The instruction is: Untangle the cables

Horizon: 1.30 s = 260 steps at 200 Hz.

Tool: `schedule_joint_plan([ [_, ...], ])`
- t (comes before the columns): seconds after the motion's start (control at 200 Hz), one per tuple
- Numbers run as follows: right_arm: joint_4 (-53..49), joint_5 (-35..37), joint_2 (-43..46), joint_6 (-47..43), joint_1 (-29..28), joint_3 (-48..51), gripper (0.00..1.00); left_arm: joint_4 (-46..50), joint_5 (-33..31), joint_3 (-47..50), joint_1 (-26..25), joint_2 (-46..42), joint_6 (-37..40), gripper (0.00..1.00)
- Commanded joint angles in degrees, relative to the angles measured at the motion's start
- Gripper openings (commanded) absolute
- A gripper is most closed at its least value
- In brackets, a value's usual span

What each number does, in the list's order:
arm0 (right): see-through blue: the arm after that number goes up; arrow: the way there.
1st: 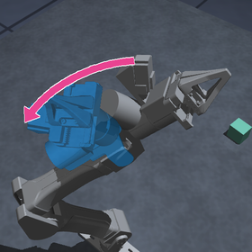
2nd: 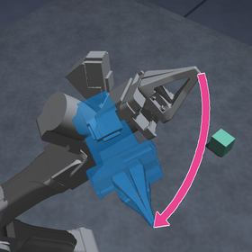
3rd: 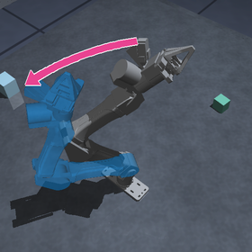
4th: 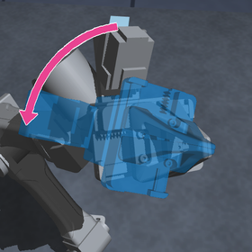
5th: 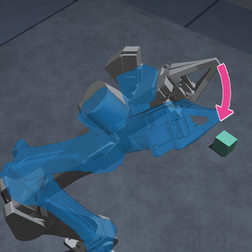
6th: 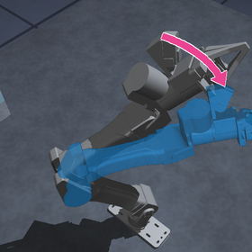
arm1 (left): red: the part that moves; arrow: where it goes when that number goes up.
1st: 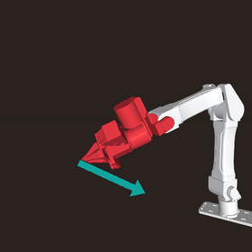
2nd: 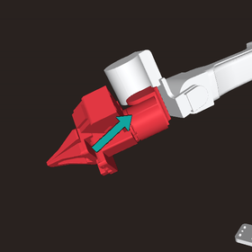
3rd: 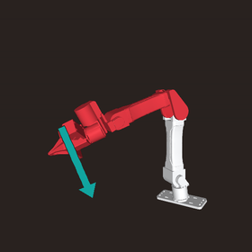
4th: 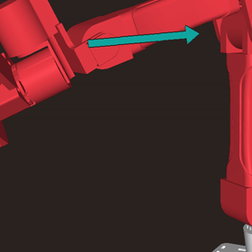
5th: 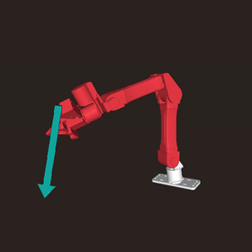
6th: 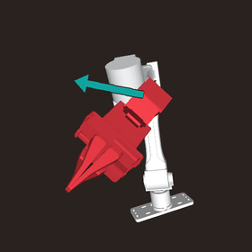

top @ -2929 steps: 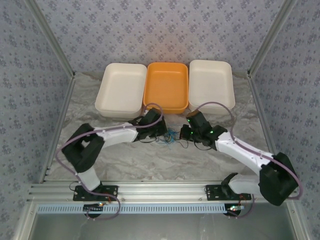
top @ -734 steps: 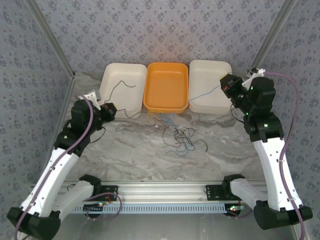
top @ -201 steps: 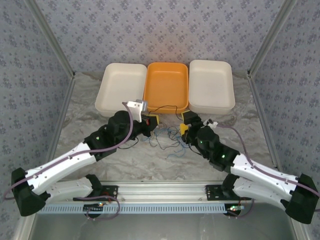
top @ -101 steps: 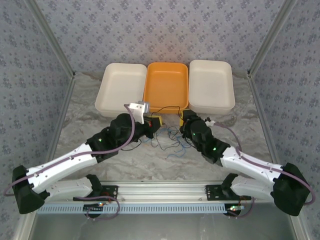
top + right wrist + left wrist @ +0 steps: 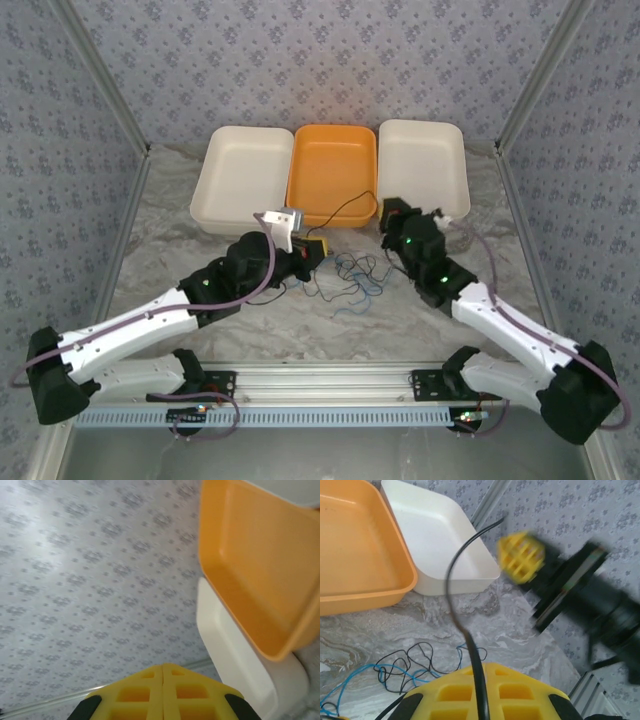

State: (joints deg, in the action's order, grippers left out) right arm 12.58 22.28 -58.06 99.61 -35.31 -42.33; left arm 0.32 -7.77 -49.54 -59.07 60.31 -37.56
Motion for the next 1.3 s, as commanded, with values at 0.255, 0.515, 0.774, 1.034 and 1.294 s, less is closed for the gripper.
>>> schedule_joint_plan([
  [0.255, -29.0, -16.7, -6.0, -38.0, 10.1, -36.8, 0.0, 2.6, 1.5, -1.0, -0.6, 12.9, 2.5, 0.02],
  [0.515, -34.4, -19.1, -4.8, -41.4, 15.2, -32.5, 0.0, 5.2, 3.2, -1.5, -0.9, 16.7, 3.2, 0.54],
  [0.774, -35.6, -27.7, -1.8, -41.5, 25.3, -23.5, 0.0, 5.5, 1.4, 1.8, -1.0, 17.5, 4.3, 0.57],
  [1.034, -36.4, -31.4, -1.2, -41.8, 30.8, -21.3, 0.0, 6.5, -0.3, -1.0, -2.4, 24.3, 11.7, 0.46],
  [1.294, -37.0, -35.5, -2.7, -42.1, 33.7, -22.3, 0.0, 12.7, -20.4, -7.1, -10.9, 32.4, 32.4, 0.51],
])
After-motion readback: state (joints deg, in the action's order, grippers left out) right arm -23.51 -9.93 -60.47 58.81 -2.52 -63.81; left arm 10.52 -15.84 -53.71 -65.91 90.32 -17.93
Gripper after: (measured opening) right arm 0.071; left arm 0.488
